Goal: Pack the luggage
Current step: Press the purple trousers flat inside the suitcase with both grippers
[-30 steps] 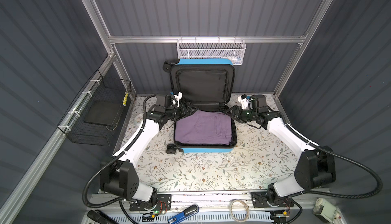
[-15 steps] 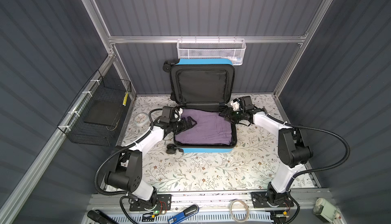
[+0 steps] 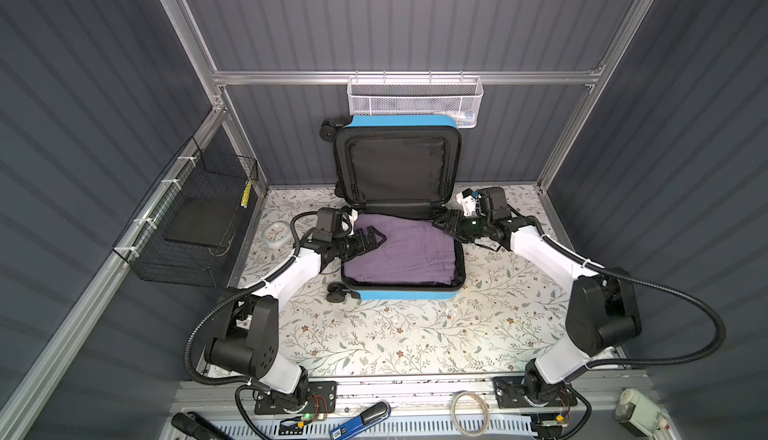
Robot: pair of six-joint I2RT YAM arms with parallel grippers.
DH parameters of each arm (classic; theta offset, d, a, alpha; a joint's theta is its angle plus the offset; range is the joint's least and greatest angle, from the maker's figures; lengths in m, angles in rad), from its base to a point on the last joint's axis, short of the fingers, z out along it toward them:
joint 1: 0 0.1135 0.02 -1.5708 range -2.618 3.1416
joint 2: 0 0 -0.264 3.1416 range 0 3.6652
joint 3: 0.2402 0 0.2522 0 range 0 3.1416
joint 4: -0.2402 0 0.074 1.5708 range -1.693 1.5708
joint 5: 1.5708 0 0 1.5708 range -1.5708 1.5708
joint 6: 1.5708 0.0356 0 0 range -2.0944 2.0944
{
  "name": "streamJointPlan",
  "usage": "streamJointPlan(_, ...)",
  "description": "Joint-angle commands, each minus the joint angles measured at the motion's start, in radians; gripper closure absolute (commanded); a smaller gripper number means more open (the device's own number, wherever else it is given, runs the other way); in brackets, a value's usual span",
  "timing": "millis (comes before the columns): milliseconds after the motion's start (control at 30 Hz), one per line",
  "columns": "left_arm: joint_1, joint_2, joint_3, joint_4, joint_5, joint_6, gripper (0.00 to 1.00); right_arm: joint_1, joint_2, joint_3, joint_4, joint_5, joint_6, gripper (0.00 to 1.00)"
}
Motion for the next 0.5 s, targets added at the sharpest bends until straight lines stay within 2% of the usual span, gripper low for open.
streamJointPlan(0, -0.001, -0.041, -0.017, 0.005, 0.020, -0.011, 0.00, 0.033, -0.036, -0.106, 0.045, -0.018, 0.021, 0.39)
streamJointPlan(233, -0.006, -0.067, -0.077, -0.007, -0.001, -0.011, 0.00, 0.063, -0.015, -0.239, 0.151, -0.024, 0.080, 0.40)
streamJointPlan(367, -0.006, -0.070, -0.116, -0.002, -0.013, -0.010, 0.00, 0.063, -0.011, -0.231, 0.156, -0.037, 0.081, 0.39)
streamJointPlan(467, -0.006, -0.079, -0.076, -0.028, -0.018, 0.002, 0.00, 0.062, -0.030, -0.187, 0.115, -0.047, 0.061, 0.39)
